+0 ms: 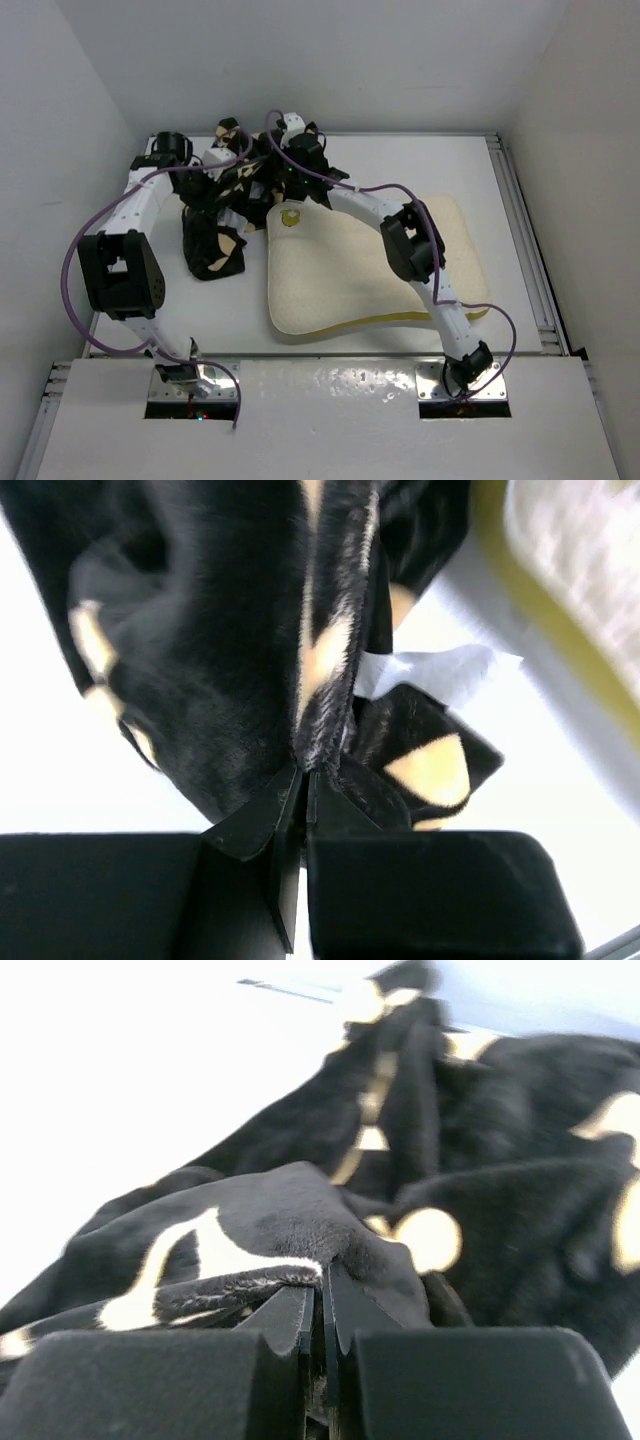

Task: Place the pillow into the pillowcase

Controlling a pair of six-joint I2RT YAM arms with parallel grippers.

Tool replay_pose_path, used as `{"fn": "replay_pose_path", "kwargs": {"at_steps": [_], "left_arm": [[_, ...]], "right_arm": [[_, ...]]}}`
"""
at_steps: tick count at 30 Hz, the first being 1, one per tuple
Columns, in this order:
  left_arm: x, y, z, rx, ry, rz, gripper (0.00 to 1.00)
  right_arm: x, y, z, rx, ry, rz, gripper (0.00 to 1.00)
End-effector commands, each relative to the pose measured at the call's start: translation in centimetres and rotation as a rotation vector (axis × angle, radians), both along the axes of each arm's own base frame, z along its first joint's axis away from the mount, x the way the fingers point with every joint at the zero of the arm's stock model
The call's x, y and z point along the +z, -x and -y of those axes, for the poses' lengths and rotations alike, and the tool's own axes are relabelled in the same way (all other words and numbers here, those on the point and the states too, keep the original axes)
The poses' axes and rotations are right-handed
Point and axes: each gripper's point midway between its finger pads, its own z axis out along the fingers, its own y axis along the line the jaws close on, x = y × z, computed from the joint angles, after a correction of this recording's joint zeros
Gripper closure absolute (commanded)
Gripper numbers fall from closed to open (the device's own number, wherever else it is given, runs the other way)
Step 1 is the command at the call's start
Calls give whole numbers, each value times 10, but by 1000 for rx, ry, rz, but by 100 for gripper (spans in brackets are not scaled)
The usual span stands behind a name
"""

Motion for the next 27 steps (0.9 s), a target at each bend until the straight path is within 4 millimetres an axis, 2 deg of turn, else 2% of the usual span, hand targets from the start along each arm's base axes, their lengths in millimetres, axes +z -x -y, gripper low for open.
{"fn": "replay_pose_path", "kwargs": {"at_steps": [1,3,4,6,8,9,10,11,12,13,14,15,16,17,18,19,20,22,24,25,27], "left_arm": [[-22,40,-45,-23,-272,-107,100],[-29,44,-36,-61,-294,-131,100],[-35,49,-23,-117,-303,-155,100],[-32,47,-4,-181,-313,-155,100],[-21,39,2,-171,-302,-122,100],[-13,33,5,-141,-284,-102,100],[6,18,6,-111,-272,-46,100],[15,11,10,-94,-247,-18,100],[25,4,11,-48,-219,4,100],[36,-2,13,-24,-203,32,100],[53,-13,17,-8,-173,81,100],[61,-15,21,27,-135,94,100],[68,-19,26,36,-107,113,100],[78,-22,34,33,-60,133,100],[82,-23,40,48,-28,138,100],[84,-24,45,48,-7,140,100],[84,-23,52,39,15,136,100],[84,-21,64,30,35,132,100],[82,-20,77,19,68,122,100],[82,-20,81,17,80,119,100],[83,-20,92,3,104,118,100]], "right_arm": [[89,-27,33,13,-48,231,100],[79,-11,20,97,-30,229,100],[77,-8,18,106,-23,227,100],[67,-8,26,71,-5,203,98],[64,-12,37,38,1,180,77],[69,-12,42,34,1,167,66],[72,-12,47,27,-14,148,47],[71,-9,51,22,-16,128,33],[87,-7,64,-1,-48,105,25],[90,-6,73,-15,-65,86,23],[74,-1,89,-41,-64,29,24],[77,5,97,-52,-88,15,29],[102,15,105,-70,-148,20,44],[72,30,113,-80,-132,-40,60],[77,38,112,-62,-148,-15,86],[94,51,113,-50,-159,18,92],[76,68,107,-29,-125,-3,93],[74,74,112,-73,-93,5,71],[83,74,122,-98,-150,-12,68],[90,80,115,-46,-207,-37,66],[95,88,102,16,-208,-27,64]]}}
